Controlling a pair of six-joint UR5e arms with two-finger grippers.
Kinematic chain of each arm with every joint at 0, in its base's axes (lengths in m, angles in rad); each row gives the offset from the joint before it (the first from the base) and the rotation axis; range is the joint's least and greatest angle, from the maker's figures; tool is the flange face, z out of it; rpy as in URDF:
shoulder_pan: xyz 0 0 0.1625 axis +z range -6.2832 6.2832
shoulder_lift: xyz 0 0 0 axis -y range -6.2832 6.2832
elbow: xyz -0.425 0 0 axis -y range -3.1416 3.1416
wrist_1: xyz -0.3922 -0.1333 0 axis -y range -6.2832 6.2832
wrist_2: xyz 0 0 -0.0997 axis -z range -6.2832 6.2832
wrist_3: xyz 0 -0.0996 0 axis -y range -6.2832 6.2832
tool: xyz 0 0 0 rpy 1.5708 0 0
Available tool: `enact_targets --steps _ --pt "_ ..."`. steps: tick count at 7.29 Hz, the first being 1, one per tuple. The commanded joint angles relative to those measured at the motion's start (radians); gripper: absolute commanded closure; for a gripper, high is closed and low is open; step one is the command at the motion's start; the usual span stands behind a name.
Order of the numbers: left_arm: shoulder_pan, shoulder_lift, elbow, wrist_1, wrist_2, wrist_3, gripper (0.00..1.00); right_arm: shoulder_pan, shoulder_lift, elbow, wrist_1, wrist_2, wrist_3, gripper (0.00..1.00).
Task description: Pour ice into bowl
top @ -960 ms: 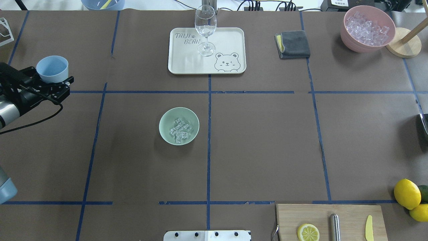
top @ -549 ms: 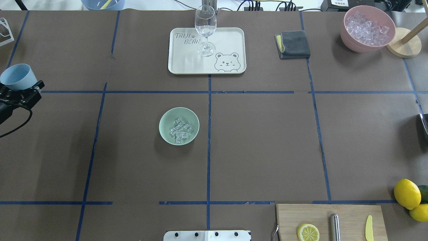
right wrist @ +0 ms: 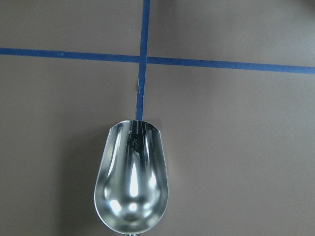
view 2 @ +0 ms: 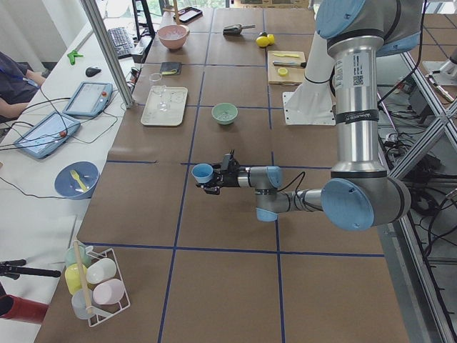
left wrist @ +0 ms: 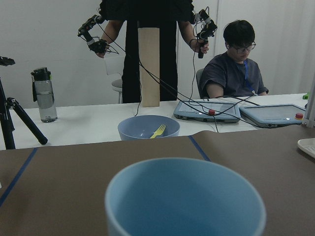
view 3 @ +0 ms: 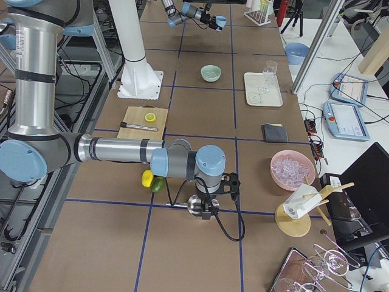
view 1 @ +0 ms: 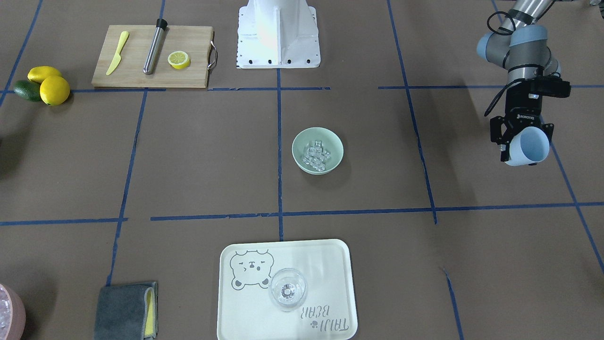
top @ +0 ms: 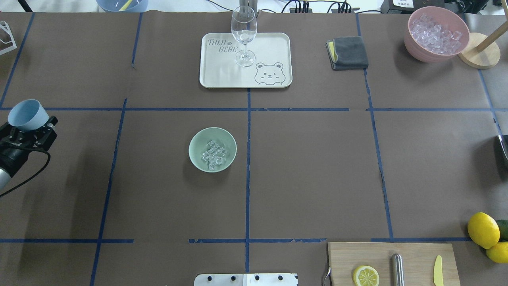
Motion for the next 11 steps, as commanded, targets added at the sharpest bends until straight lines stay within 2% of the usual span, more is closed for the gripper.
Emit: enact_targets --steps 1,4,6,10,11 --pt "0.047 -0.005 0.045 0.001 0.021 -0.013 0.9 0.003 -0.001 0.0 0.0 0.0 0.0 0.0" --pt "0.124 -0.008 0.067 0.001 0.099 -0.076 0.68 0.008 -0.002 0.002 0.0 0.0 -0.002 0.0" --pt "0.15 -0.008 0.088 -0.001 0.153 -0.096 0.62 0.011 -0.001 0.002 0.0 0.0 -0.002 0.0" --pt "0.167 -0.011 0.119 -0.001 0.147 -0.097 0.49 0.011 0.001 0.0 0.0 -0.002 -0.002 0.0" --pt "0.174 -0.017 0.123 -0.001 0.147 -0.099 0.41 0.011 0.001 0.0 0.0 -0.002 -0.002 0.0"
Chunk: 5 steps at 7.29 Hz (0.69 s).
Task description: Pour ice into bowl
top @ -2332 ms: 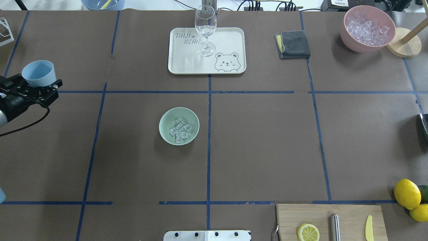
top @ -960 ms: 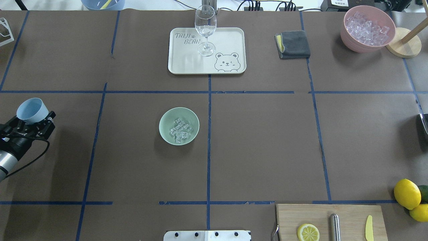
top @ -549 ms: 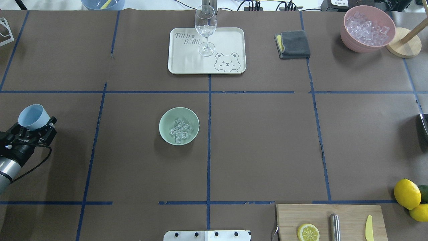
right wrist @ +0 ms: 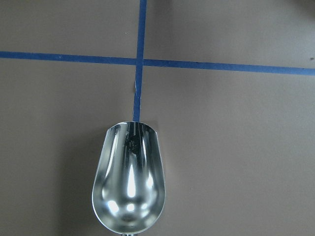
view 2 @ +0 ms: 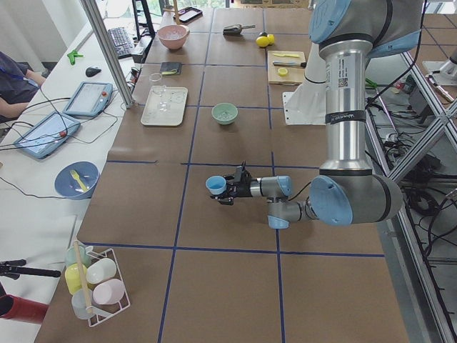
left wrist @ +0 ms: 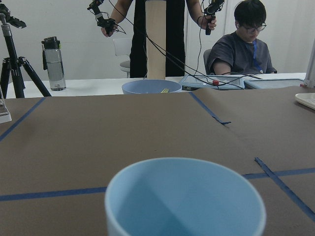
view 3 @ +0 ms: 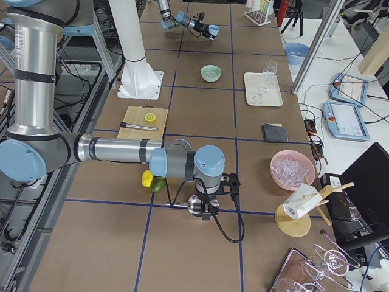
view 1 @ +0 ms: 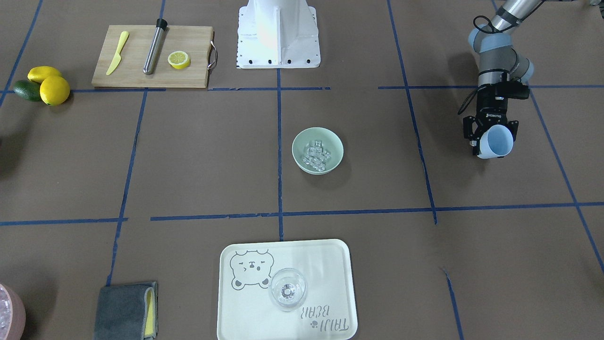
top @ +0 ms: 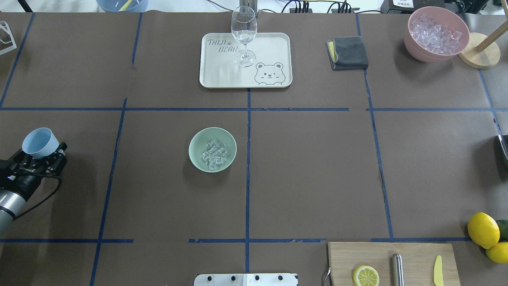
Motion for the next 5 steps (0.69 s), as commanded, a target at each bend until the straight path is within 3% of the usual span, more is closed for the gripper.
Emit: enact_targets --steps 1,2,3,5 --pt "0.01 -0.005 0.007 0.0 -0.001 -0.001 0.29 0.0 0.002 0.0 0.0 -0.001 0.002 0.0" --pt "0.01 -0.005 0.007 -0.002 0.002 0.0 0.17 0.0 0.004 -0.002 0.0 -0.001 0.002 0.0" --pt "0.01 -0.005 0.007 -0.002 0.002 0.0 0.13 0.0 0.005 -0.002 0.0 -0.001 0.002 0.0" --pt "0.01 -0.005 0.005 -0.003 0.002 0.0 0.12 0.0 0.011 -0.002 0.0 -0.001 0.002 0.0"
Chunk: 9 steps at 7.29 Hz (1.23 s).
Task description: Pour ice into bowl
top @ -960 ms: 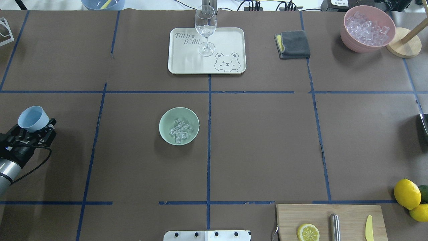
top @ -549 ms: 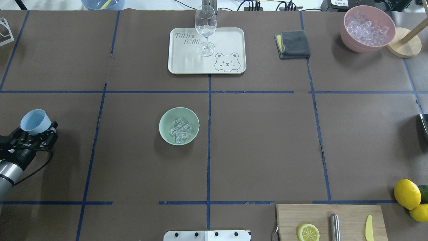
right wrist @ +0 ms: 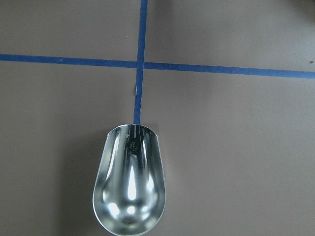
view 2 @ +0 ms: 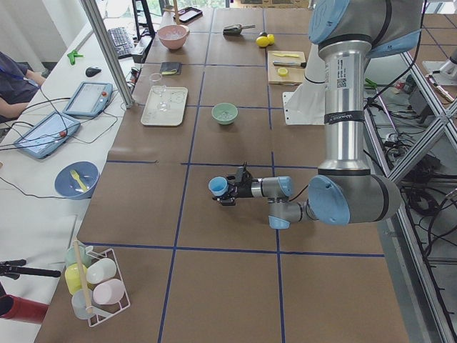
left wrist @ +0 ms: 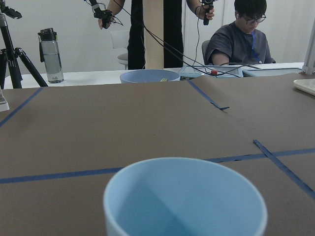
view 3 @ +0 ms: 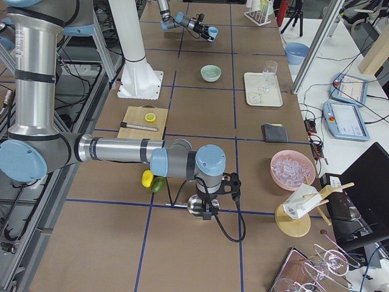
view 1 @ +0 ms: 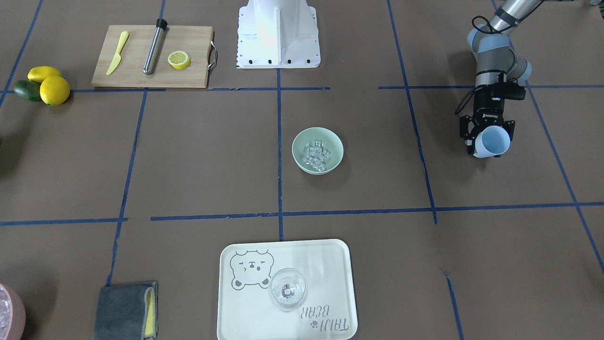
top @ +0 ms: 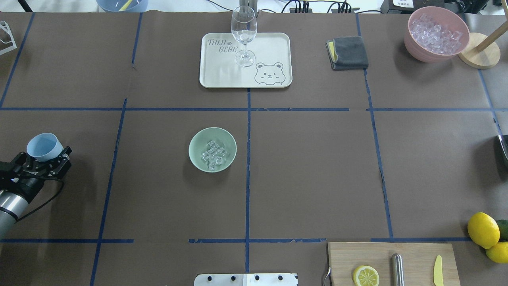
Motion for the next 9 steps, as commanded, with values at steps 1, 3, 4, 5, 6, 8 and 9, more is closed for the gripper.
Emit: enact_targets --steps 1,3,4,5,6,8,9 --pt "0.0 0.001 -0.004 -0.006 0.002 0.002 0.01 0.0 0.006 -0.002 0.0 0.0 0.0 0.0" --pt "-0.001 0.008 -0.014 -0.015 0.003 0.003 0.01 0.0 0.006 -0.002 0.0 0.0 0.0 0.0" --pt "-0.002 0.011 -0.018 -0.015 0.028 0.002 0.01 0.0 0.006 -0.002 0.0 0.0 0.0 0.0" --pt "-0.002 0.014 -0.017 -0.017 0.038 0.0 0.01 0.0 0.007 0.0 0.0 0.0 0.002 0.0" --pt "0.0 0.015 -0.015 -0.021 0.051 -0.003 0.01 0.0 0.007 0.0 0.0 0.0 0.002 0.0" --pt "0.0 0.015 -0.015 -0.027 0.052 -0.003 0.01 0.0 0.007 0.0 0.0 0.0 0.003 0.0" --pt "0.005 0.015 -0.015 -0.03 0.057 -0.003 0.01 0.0 0.007 0.0 0.0 0.0 0.003 0.0"
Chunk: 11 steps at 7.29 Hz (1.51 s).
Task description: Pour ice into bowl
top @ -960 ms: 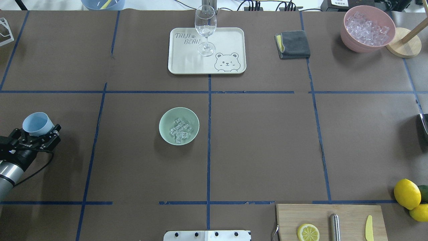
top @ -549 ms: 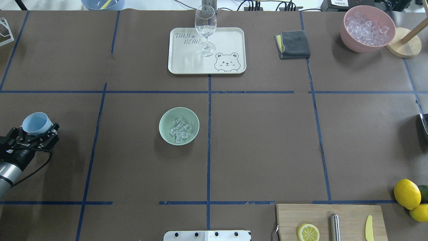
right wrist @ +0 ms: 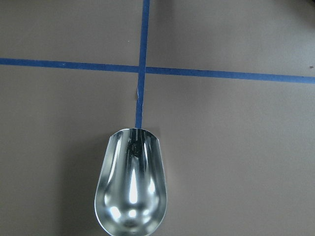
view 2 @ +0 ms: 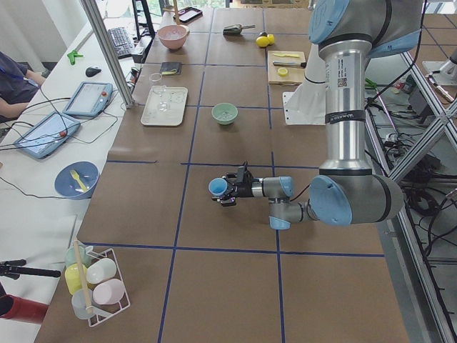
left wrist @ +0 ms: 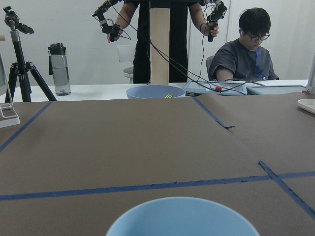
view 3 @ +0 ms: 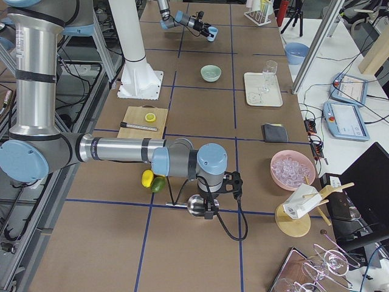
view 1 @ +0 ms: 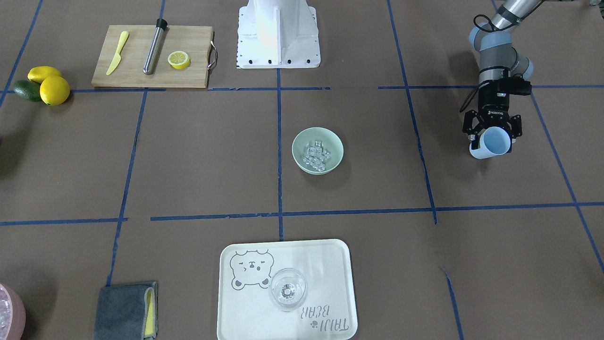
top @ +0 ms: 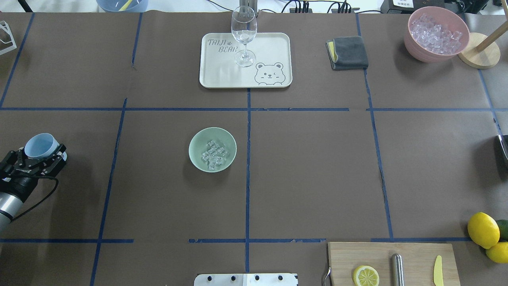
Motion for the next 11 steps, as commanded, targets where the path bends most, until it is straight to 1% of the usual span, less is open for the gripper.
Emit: enact_targets --steps 1,4,7,8,9,10,11 --pt "0.019 0.0 -0.002 -0.015 0.017 0.001 0.0 0.0 0.0 -0.001 0.0 -0.002 0.001 0.0" --pt "0.04 0.0 -0.005 -0.062 0.087 0.012 0.0 0.0 0.0 -0.001 0.0 -0.002 -0.001 0.0" --pt "0.042 0.0 -0.037 -0.086 0.196 0.027 0.0 0.0 0.0 -0.001 0.0 -0.002 -0.001 0.0" --pt "0.042 0.003 -0.066 -0.095 0.196 0.073 0.0 0.0 0.0 -0.001 0.0 0.0 -0.001 0.0" --pt "0.042 0.003 -0.1 -0.156 0.19 0.186 0.01 0.0 0.0 0.0 0.0 0.0 0.001 0.0" --pt "0.042 0.002 -0.136 -0.234 0.166 0.343 0.0 0.0 0.0 0.001 0.0 0.0 0.001 0.0" --pt "0.022 0.006 -0.144 -0.246 0.076 0.383 0.0 0.0 0.0 0.001 0.0 0.0 0.001 0.0"
